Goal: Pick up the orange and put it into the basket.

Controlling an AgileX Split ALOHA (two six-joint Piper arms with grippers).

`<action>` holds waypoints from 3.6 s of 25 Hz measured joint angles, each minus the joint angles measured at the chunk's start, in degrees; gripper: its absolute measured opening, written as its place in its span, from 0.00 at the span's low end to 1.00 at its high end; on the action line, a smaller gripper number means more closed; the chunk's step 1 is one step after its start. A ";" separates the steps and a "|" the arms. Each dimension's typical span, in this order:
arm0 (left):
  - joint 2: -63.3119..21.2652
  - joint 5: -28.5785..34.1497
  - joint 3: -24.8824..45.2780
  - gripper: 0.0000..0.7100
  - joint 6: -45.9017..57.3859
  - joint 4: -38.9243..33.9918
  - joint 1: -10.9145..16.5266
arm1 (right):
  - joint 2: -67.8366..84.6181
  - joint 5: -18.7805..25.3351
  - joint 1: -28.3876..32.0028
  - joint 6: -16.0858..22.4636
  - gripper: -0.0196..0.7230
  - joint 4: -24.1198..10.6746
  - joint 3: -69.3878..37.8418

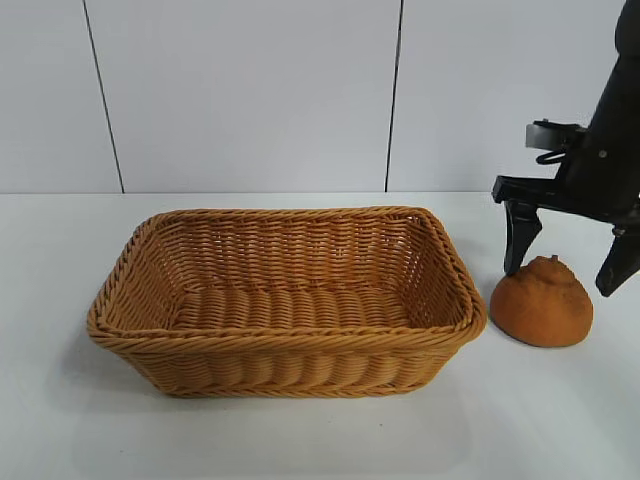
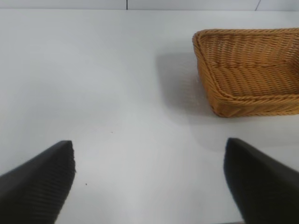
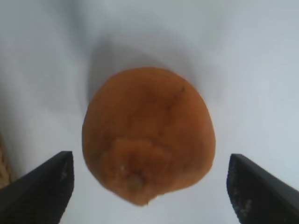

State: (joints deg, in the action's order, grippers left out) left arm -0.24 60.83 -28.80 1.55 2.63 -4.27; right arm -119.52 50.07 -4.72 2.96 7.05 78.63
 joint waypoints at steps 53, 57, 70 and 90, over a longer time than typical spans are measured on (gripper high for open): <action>0.00 0.07 0.00 0.87 -0.14 -0.02 0.00 | 0.72 -21.55 -29.96 0.61 0.10 18.29 0.48; 0.00 0.07 0.00 0.87 -0.14 -0.02 0.00 | -0.32 -21.07 -29.96 0.55 0.15 18.42 0.48; 0.00 0.07 0.00 0.87 -0.14 -0.02 0.00 | -0.26 -3.71 -29.83 0.46 0.94 11.72 14.40; 0.00 0.07 0.00 0.87 -0.14 -0.02 0.00 | -0.15 19.24 -6.99 3.46 0.94 -10.17 32.13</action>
State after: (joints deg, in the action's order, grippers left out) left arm -0.24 60.90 -28.80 1.41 2.61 -4.27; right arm -119.67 69.30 -11.71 6.42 -3.13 110.77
